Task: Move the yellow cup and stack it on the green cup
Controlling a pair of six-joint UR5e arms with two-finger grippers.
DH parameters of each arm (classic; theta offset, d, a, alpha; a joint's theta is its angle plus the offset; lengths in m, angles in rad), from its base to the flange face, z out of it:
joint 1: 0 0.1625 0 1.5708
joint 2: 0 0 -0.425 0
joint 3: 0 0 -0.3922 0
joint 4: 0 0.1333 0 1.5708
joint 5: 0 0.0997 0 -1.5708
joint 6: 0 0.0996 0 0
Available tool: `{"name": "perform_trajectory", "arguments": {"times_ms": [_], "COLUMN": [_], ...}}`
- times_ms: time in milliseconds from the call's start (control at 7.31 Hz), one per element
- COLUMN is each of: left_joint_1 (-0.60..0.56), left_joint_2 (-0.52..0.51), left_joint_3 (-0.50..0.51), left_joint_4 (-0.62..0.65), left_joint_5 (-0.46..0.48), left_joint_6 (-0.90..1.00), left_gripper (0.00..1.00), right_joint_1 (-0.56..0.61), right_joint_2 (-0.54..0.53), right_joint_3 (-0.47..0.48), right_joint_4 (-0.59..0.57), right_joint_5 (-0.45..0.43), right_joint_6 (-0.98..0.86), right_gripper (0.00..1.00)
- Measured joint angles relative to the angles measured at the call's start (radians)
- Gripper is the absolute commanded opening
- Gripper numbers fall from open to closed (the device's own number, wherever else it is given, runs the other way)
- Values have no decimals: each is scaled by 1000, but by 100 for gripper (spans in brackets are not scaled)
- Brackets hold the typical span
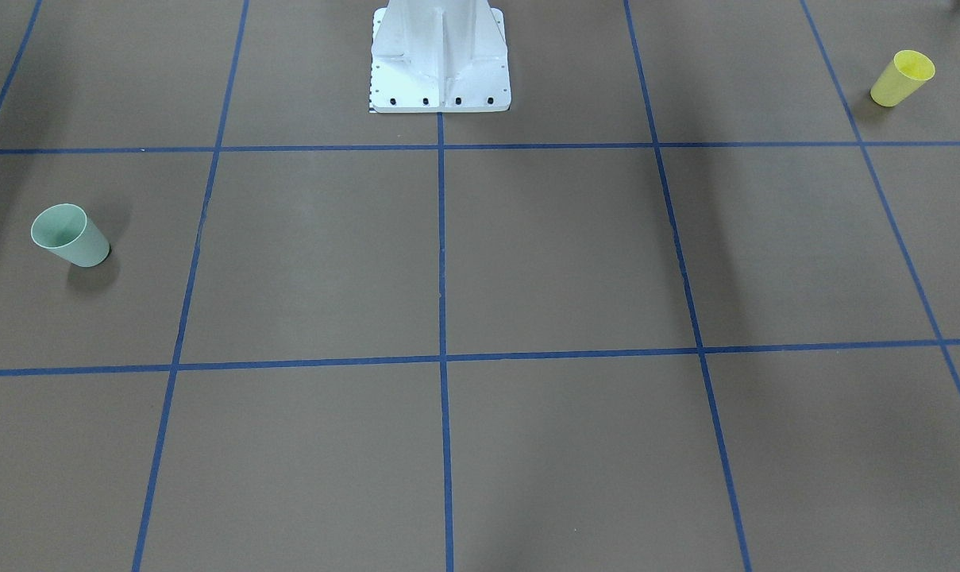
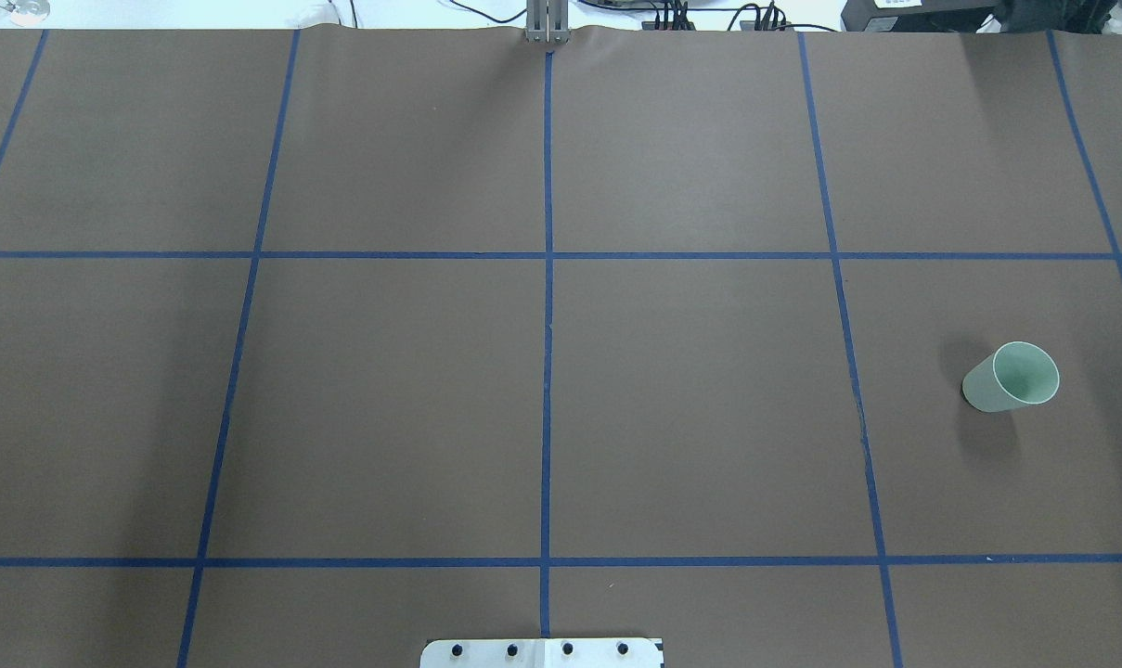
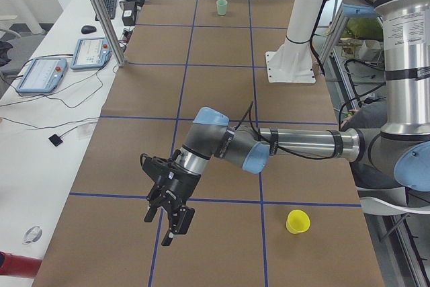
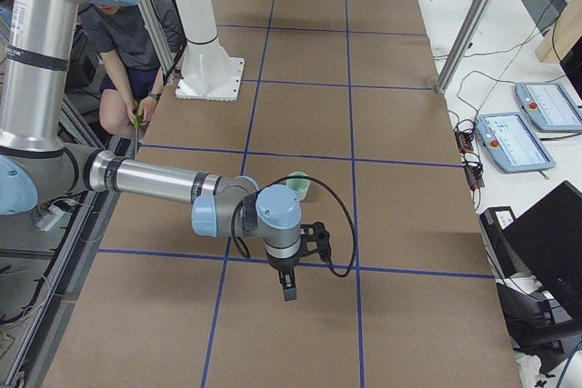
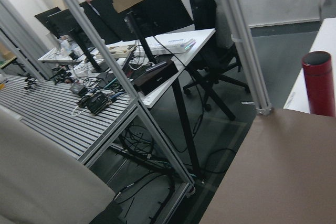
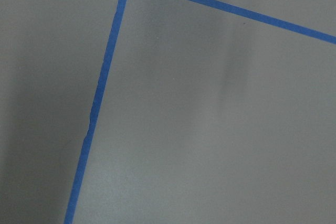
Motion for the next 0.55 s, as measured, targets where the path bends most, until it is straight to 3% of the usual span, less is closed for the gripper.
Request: {"name": "perform_trajectory", "arguments": {"times_ms": [547], "left_joint_1": [59], "left_joint_2": [24], "left_joint_3": [-3], "left_joint_4": [266], "left_joint_5": [186], "left_joint_6": [-299], "left_gripper": [100], "right_joint_1": [0], "right_joint_2": [-32], "right_joint_3": [1], "right_joint_4": [102], "right_joint_5": [10], "right_joint_6": [8], "right_gripper": [100]}}
